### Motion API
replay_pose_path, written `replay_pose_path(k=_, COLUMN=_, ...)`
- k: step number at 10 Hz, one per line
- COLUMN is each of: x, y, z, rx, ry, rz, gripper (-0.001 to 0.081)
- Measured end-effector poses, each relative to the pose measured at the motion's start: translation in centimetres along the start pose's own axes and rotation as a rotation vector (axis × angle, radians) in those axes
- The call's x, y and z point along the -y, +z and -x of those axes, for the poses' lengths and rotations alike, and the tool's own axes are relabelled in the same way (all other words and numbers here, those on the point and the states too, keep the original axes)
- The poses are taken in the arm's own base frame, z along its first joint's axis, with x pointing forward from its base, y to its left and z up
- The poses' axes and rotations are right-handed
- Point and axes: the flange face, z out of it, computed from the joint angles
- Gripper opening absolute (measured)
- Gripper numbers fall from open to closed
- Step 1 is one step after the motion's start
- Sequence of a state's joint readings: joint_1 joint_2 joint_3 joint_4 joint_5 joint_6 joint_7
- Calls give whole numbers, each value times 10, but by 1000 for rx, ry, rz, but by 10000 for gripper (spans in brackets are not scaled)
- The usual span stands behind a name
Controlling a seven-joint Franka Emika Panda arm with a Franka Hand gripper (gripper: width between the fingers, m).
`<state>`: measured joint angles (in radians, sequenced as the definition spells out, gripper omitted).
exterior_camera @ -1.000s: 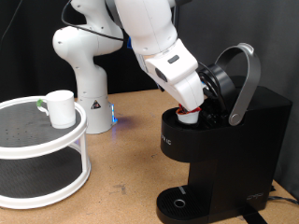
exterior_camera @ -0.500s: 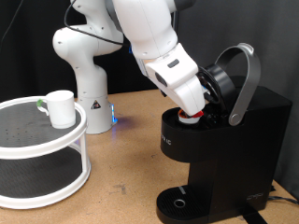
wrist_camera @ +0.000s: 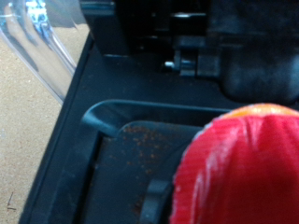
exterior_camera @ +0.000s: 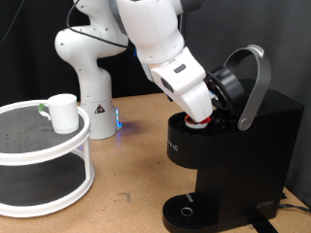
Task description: Make a cup of coffee with the keurig machine
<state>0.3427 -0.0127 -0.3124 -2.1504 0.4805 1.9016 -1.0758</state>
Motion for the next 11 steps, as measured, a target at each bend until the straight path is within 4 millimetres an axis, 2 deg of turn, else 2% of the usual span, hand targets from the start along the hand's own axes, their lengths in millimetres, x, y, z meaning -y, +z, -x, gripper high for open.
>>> replay_pose_path(k=7, x=-1, y=4, z=-1, rx=7, ry=-3, rz=-1, gripper=800)
replay_pose_path(k=9, x=-4, y=2, z=-5, rx=-69, ry=-20, rz=29, gripper=800)
replay_pose_path(k=11, x=-5, y=-10, z=-7, rx=-175, ry=-11, rz=89, gripper=800)
